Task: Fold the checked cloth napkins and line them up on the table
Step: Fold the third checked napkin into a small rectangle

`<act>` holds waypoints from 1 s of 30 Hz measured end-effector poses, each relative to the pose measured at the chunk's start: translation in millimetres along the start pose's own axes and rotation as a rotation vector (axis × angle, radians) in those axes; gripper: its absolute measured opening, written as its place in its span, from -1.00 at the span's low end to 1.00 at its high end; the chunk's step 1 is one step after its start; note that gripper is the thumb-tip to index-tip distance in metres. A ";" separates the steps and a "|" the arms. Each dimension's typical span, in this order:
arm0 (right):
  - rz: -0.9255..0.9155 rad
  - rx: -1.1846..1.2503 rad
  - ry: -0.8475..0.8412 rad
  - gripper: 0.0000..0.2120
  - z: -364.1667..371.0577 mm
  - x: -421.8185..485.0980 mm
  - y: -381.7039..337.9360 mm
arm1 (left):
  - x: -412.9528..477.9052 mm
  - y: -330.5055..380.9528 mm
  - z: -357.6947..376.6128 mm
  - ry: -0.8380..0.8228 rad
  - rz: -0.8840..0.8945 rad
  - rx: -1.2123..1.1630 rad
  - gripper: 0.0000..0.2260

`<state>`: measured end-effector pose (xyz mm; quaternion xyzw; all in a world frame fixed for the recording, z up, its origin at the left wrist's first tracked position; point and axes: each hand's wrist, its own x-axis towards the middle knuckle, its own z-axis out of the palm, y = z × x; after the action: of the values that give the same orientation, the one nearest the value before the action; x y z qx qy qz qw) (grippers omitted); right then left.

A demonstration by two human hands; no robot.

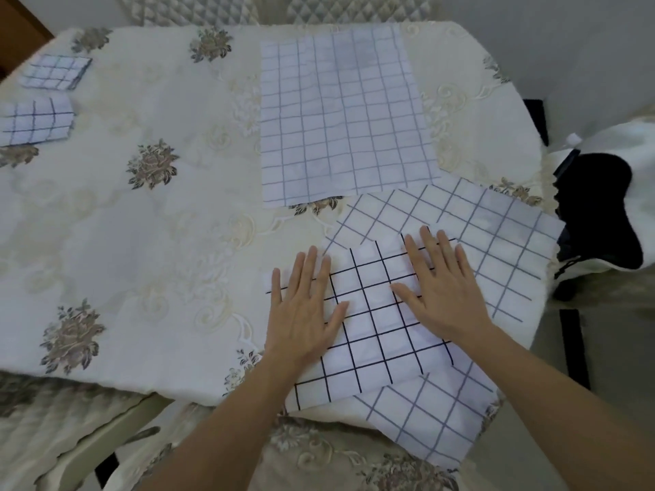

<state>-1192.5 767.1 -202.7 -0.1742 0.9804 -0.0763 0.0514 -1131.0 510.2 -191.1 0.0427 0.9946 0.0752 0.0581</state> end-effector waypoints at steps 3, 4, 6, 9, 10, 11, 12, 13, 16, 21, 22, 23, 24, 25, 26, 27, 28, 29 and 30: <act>0.079 0.064 0.083 -0.28 -24.3 -18.3 9.4 | 25.9 18.4 -26.6 0.004 0.199 0.010 -0.37; 0.119 0.080 0.110 -0.31 -30.7 -28.7 13.8 | 37.2 29.1 -34.5 -0.006 0.298 0.018 -0.39; 0.186 0.085 0.144 -0.36 -38.5 -49.8 22.6 | 58.8 55.8 -45.4 -0.014 0.547 0.021 -0.45; 0.193 0.065 0.131 -0.43 -40.6 -75.2 31.6 | 87.6 99.6 -49.8 -0.022 0.946 0.064 -0.55; 0.198 0.060 0.121 -0.45 -39.7 -82.1 32.7 | 94.6 112.1 -49.3 -0.034 1.038 0.081 -0.57; 0.220 0.060 0.116 -0.47 -39.5 -87.7 33.3 | 100.9 123.7 -48.8 -0.051 1.110 0.097 -0.59; 0.257 0.067 0.117 -0.49 -38.9 -91.3 33.5 | 107.1 133.8 -47.8 -0.065 1.163 0.115 -0.61; 0.296 0.074 0.119 -0.51 -37.8 -93.2 33.5 | 113.6 142.8 -46.5 -0.079 1.200 0.131 -0.62; 0.372 0.089 0.124 -0.54 -32.4 -92.4 34.4 | 132.8 163.0 -39.6 -0.155 1.260 0.140 -0.56; 0.420 0.088 0.143 -0.68 -27.4 -85.7 33.3 | 154.4 174.4 -31.2 -0.297 1.305 0.219 -0.51; 0.432 0.092 0.143 -0.71 -25.7 -84.0 32.5 | 156.3 175.0 -30.4 -0.293 1.312 0.211 -0.54; 0.450 0.102 0.146 -0.73 -24.6 -82.5 31.9 | 157.2 175.6 -29.9 -0.286 1.318 0.203 -0.57; 0.472 0.119 0.151 -0.74 -23.9 -80.8 31.5 | 158.0 175.9 -29.1 -0.280 1.324 0.197 -0.58; 0.491 0.140 0.155 -0.73 -23.8 -78.9 31.0 | 159.3 175.9 -28.1 -0.278 1.329 0.190 -0.59; 0.507 0.160 0.159 -0.72 -23.7 -76.9 30.7 | 160.6 175.6 -26.8 -0.276 1.332 0.182 -0.60; 0.525 0.182 0.163 -0.71 -23.8 -74.8 30.6 | 161.8 175.5 -25.8 -0.277 1.332 0.174 -0.61; 0.542 0.207 0.164 -0.71 -23.6 -72.1 30.5 | 163.1 175.5 -24.6 -0.280 1.334 0.163 -0.63; 0.560 0.232 0.166 -0.71 -22.7 -69.7 30.0 | 164.1 175.5 -23.7 -0.284 1.335 0.148 -0.65; 0.572 0.258 0.163 -0.71 -22.3 -66.6 29.9 | 165.1 175.4 -23.0 -0.288 1.336 0.132 -0.66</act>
<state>-1143.1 821.0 -180.8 0.1230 0.9727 -0.1962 0.0136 -1283.9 695.1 -159.4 0.6599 0.7398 0.0276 0.1282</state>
